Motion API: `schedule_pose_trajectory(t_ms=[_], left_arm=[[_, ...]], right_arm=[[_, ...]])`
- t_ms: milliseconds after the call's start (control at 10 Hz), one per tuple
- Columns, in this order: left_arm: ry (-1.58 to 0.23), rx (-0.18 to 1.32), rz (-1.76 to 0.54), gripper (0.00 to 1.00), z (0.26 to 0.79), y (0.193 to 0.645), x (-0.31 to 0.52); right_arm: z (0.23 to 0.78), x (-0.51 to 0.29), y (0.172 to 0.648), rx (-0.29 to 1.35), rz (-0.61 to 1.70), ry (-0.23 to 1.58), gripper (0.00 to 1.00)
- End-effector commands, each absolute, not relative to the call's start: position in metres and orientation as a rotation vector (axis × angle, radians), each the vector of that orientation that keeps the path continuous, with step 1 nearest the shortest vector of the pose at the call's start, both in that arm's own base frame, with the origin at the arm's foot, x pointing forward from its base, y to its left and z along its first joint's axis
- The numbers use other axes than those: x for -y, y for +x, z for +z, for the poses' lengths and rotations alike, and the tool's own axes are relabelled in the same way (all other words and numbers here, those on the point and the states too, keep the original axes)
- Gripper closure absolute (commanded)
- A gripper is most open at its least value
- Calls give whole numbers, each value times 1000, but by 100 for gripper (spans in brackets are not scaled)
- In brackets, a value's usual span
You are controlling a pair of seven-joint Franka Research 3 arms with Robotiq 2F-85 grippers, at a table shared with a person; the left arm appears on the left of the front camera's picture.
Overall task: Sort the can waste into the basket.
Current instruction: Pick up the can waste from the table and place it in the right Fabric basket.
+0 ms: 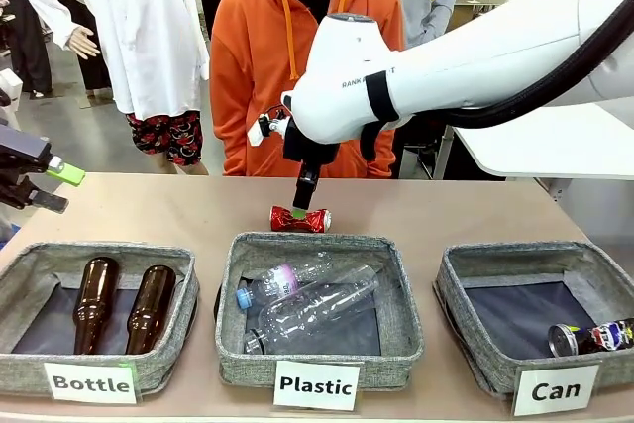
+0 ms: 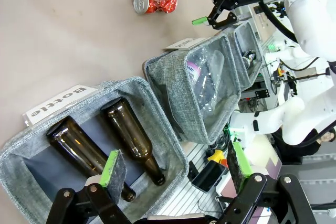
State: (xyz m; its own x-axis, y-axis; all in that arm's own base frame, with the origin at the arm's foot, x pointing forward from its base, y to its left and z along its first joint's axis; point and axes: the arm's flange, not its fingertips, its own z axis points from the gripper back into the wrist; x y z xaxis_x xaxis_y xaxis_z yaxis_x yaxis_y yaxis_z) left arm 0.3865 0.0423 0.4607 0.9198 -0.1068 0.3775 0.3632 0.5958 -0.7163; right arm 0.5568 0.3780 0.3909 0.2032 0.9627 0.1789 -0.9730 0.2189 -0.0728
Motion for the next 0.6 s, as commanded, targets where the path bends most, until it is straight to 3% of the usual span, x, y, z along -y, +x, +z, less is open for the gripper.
schedule_pose_trajectory(t_ms=[0,500], left_arm=[[-892,299,-274,0,464,385,-43],[-892,299,-274,0,464,385,-43]], right_arm=[[382,-383,559,222,1296,-27,0],[362,-378,578,255,1377,-112,0]])
